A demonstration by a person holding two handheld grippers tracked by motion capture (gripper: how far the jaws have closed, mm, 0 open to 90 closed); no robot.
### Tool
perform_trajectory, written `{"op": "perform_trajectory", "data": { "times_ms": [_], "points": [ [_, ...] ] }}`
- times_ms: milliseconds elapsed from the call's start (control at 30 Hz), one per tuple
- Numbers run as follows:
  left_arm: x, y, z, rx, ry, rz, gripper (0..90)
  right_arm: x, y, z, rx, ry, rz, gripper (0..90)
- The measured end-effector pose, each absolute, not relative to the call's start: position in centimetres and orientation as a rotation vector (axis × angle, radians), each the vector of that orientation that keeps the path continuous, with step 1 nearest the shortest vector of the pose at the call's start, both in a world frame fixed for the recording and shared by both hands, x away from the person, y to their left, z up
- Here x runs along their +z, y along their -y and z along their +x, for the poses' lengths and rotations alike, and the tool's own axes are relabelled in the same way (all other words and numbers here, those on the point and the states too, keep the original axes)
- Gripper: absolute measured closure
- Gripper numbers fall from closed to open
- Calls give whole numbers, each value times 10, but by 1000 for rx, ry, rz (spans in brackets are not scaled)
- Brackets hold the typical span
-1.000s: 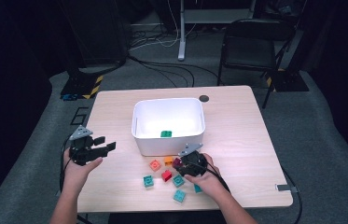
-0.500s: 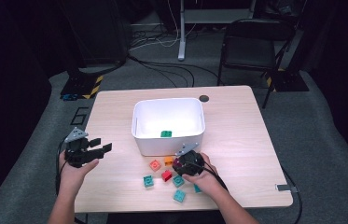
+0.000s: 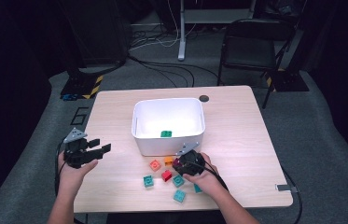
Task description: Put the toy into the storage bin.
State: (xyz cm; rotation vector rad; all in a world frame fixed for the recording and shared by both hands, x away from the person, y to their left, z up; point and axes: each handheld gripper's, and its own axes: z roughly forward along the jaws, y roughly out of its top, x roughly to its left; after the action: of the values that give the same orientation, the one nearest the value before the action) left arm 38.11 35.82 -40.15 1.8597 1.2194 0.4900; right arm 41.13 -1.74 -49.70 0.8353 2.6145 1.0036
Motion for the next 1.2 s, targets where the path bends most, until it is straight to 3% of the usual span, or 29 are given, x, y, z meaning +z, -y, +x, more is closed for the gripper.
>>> {"op": "perform_trajectory", "data": {
  "times_ms": [1200],
  "points": [
    [-404, -356, 383, 473, -1219, 1848, 416, -382, 39, 396, 1171, -2642, 773, 583]
  ]
}}
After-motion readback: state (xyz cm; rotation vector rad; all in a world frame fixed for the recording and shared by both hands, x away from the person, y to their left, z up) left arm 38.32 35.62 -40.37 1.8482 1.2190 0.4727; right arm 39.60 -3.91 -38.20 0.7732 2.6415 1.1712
